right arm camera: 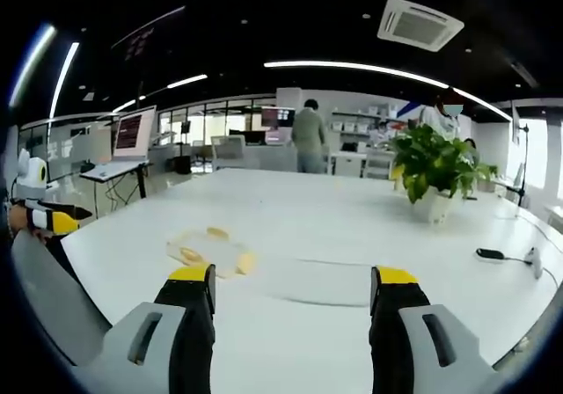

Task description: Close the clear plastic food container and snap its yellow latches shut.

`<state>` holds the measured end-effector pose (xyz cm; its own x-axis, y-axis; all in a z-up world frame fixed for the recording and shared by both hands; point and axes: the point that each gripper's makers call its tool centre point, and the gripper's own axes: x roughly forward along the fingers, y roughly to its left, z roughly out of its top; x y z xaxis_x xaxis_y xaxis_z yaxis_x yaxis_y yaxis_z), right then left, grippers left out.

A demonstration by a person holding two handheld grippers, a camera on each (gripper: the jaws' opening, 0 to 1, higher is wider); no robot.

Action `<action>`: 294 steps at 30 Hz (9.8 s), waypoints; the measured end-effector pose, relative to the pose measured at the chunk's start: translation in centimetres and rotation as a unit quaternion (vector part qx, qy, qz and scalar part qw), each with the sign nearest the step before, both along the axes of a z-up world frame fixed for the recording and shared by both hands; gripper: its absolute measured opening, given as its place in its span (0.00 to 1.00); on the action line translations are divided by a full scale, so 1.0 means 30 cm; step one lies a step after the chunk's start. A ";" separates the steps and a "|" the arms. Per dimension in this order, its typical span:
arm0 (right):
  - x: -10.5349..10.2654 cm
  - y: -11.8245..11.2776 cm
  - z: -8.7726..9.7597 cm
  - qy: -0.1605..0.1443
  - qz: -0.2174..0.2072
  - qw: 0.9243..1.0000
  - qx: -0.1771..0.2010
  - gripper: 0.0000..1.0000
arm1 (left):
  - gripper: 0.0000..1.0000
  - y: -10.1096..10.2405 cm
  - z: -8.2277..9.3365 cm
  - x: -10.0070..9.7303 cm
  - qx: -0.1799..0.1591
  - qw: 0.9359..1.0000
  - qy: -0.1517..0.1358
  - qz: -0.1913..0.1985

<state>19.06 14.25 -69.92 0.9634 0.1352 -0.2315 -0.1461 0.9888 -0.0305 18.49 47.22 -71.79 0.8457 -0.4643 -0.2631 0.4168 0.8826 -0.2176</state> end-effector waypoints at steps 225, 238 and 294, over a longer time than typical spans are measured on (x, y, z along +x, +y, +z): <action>0.545 0.388 -0.512 0.385 0.520 0.643 -0.409 0.36 | 0.33 -0.182 -0.429 0.606 0.430 0.725 0.148 -0.518; 0.544 0.391 -0.496 0.354 0.533 0.647 -0.414 0.36 | 0.33 -0.181 -0.402 0.589 0.459 0.700 0.180 -0.517; 0.490 -0.254 -0.230 0.308 0.551 0.679 -0.375 0.36 | 0.33 -0.823 -0.162 0.529 0.454 0.710 0.182 -0.508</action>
